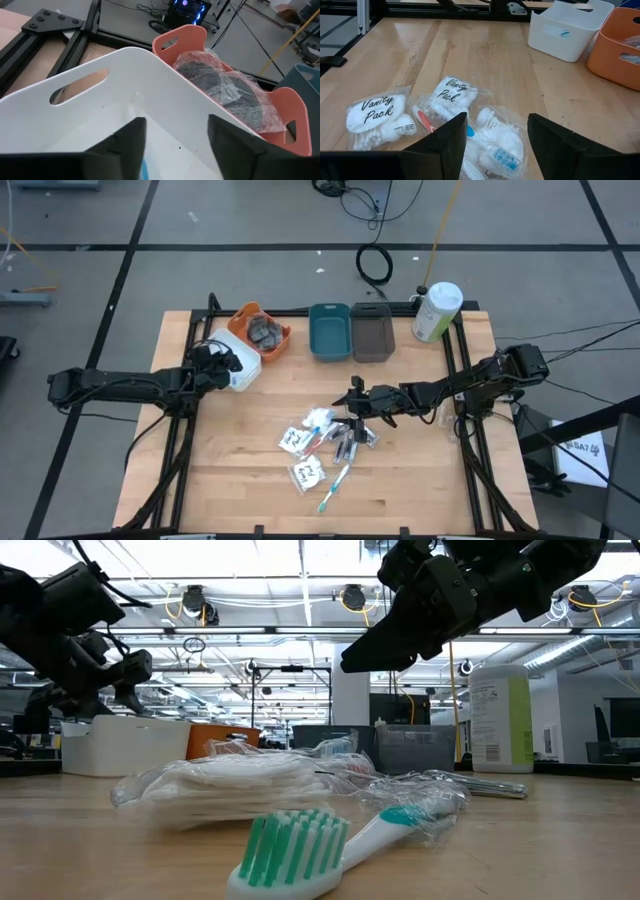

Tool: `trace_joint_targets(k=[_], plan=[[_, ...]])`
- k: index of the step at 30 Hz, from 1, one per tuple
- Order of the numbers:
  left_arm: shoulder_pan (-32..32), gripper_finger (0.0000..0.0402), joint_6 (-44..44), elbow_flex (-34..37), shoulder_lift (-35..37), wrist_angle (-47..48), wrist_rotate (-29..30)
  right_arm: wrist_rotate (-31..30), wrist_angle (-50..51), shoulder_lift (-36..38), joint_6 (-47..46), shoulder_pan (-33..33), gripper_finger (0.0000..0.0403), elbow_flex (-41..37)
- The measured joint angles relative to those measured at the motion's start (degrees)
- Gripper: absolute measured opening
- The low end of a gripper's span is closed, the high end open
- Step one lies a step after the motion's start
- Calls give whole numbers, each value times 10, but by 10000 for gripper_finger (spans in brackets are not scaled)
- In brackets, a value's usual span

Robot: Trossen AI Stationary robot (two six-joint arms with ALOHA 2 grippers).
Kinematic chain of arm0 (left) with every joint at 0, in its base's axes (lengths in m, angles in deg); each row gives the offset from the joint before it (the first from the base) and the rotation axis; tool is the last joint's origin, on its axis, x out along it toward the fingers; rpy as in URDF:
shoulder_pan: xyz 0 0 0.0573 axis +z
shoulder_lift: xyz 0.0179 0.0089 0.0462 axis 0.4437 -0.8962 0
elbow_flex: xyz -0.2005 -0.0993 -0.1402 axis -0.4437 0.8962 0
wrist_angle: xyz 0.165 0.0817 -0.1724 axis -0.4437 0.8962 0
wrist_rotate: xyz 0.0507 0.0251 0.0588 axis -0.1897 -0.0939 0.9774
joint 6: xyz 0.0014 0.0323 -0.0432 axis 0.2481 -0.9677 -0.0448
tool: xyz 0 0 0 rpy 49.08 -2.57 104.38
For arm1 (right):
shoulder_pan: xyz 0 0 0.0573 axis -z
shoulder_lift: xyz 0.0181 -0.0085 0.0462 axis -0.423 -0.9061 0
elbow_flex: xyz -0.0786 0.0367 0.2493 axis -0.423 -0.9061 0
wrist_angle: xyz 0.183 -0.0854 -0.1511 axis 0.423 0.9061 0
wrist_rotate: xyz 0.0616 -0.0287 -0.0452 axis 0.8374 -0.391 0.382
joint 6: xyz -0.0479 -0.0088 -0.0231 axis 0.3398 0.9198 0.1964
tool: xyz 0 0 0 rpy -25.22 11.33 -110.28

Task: Pick & Place Travel size toiletries
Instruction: Put the left blue toothbrush into the white bin, then put the blue toothbrush into the white bin

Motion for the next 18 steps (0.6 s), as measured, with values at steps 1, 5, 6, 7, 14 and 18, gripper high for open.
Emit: trace_joint_targets(k=[1,5,6,7,14,18], plan=[[0,225,1,0,0,-1,0,0,0,0,0,0,196,0],[0,266,-70,0,0,-35,0,-1,0,0,0,0,196,0],[-1,273,-98,0,0,-52,-2,-2,0,0,0,0,196,0],[-2,279,-127,0,0,-77,-9,-2,0,0,0,0,196,0],[-21,288,-379,0,0,-324,-149,0,37,-1,0,0,196,0],[-40,276,-431,0,-1,-417,-267,0,32,-23,1,4,196,0]])
